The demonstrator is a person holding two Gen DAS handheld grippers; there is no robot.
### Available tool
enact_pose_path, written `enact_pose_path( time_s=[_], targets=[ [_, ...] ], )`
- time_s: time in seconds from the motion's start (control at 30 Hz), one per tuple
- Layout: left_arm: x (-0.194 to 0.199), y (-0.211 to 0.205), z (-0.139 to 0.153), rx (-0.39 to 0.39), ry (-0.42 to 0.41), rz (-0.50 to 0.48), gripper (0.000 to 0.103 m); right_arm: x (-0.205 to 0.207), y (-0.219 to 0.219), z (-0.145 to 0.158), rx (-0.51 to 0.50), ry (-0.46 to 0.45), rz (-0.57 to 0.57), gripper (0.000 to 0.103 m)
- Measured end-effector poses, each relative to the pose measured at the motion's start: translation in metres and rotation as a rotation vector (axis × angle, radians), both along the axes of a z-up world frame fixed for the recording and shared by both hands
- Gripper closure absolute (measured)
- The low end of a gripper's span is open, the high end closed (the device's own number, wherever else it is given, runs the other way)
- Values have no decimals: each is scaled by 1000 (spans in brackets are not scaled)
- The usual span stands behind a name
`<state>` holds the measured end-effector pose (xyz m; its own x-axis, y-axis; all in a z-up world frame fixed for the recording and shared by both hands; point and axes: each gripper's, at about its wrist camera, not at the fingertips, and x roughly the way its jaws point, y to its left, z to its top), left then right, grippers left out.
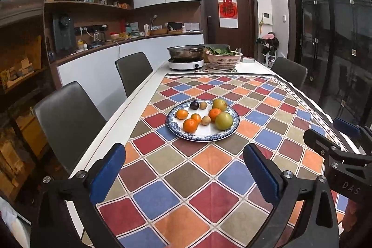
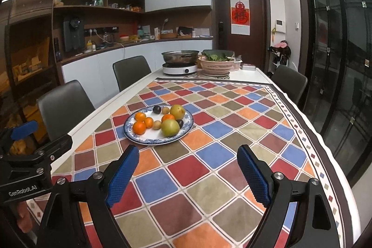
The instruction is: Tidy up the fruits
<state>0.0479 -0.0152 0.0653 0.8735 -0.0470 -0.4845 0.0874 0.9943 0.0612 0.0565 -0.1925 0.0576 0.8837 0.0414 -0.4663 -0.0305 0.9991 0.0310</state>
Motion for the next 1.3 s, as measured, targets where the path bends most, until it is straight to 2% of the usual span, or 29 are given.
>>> enact_pose_path(
  time_s=[0.57,1.3],
  targets=[
    [6,1,-21,-18,52,-13,0,1,1,-15,-12,29,-2,16],
    [8,2,-31,-19,78,-7,0,5,-2,-29,-14,58,-4,16]
  ],
)
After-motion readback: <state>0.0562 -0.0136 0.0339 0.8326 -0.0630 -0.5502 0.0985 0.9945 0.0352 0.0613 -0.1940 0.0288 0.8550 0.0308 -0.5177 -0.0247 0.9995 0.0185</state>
